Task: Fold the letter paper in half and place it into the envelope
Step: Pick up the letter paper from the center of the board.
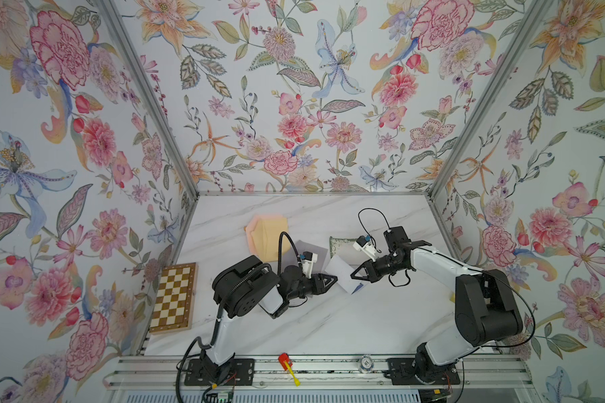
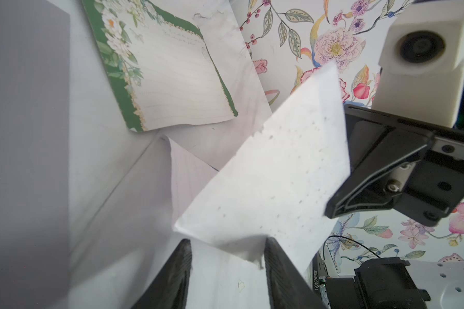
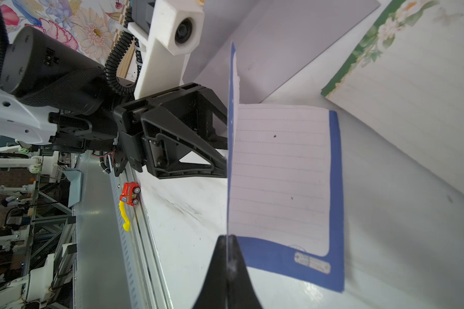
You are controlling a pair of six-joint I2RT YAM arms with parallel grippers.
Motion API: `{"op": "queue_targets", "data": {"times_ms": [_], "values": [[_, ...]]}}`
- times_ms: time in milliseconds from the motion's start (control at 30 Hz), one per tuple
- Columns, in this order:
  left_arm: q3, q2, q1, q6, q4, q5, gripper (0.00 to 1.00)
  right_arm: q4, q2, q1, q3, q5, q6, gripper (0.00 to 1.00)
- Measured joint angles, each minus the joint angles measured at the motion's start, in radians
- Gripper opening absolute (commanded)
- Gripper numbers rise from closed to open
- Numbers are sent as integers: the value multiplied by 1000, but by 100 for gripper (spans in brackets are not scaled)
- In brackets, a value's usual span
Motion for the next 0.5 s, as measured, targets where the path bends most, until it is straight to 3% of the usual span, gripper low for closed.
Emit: {"op": "queue_targets", "data": {"times_ms": [500], "values": [[5, 40, 1, -4, 52, -3, 48, 53, 50, 26, -47, -1, 52, 0]]}}
